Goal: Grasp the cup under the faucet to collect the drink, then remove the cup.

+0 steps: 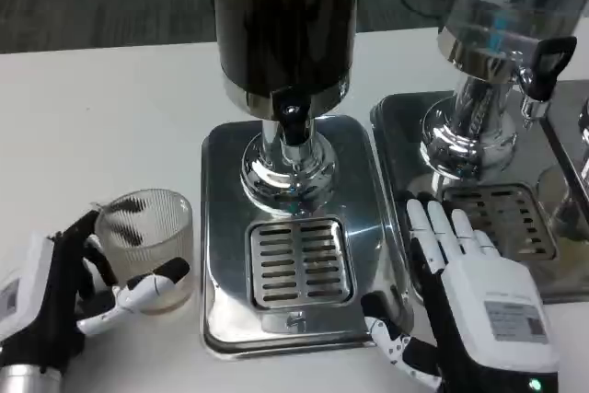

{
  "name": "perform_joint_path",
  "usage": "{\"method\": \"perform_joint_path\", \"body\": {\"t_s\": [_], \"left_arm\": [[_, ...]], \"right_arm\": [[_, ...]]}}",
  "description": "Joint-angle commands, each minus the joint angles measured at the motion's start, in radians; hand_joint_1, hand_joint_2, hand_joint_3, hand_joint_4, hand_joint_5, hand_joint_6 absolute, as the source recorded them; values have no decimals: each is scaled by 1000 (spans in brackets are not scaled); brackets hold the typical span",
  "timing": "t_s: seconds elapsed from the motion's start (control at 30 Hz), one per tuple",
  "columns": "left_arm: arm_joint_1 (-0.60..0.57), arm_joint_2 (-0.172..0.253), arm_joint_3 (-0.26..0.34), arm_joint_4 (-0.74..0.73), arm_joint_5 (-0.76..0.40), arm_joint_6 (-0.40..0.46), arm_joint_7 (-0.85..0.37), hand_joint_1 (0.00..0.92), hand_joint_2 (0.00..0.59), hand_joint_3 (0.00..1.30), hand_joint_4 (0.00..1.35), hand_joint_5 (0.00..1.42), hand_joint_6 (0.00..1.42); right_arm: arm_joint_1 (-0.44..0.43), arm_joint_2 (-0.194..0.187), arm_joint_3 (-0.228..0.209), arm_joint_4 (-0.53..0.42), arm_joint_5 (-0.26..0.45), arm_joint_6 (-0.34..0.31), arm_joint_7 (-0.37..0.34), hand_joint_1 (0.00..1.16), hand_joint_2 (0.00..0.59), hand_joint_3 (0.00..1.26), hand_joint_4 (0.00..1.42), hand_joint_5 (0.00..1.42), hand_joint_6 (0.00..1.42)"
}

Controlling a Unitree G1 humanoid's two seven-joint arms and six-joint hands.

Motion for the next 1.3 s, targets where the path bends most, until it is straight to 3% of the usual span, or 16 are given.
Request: {"method": "perform_joint_path", "body": {"t_s": [0.03, 0.4, 0.57, 0.97, 1.3], "left_arm": [[-2, 3, -11, -4, 23, 0, 50, 481, 90, 472, 705, 969, 1211], [12, 10, -17, -56, 81, 15, 178, 488, 89, 504, 719, 979, 1204], [19, 10, -20, -109, 127, 43, 257, 532, 93, 553, 775, 1020, 1257], [9, 1, -47, -98, 147, 61, 268, 565, 69, 558, 769, 997, 1243], [8, -7, -94, -184, 208, 54, 299, 573, 59, 557, 759, 986, 1243]], "right_arm": [[-1, 1, -5, -2, 10, 5, 2, 535, 350, 13, 0, 0, 87], [-5, 0, -11, -1, 15, 4, 5, 524, 352, 13, 0, 0, 93], [-3, -1, -12, -5, 12, 4, 4, 519, 354, 13, 0, 0, 95], [3, -2, -18, -11, 18, 4, 8, 512, 355, 13, 0, 0, 97], [7, -2, -19, -19, 14, 5, 7, 511, 355, 13, 0, 0, 97]]}}
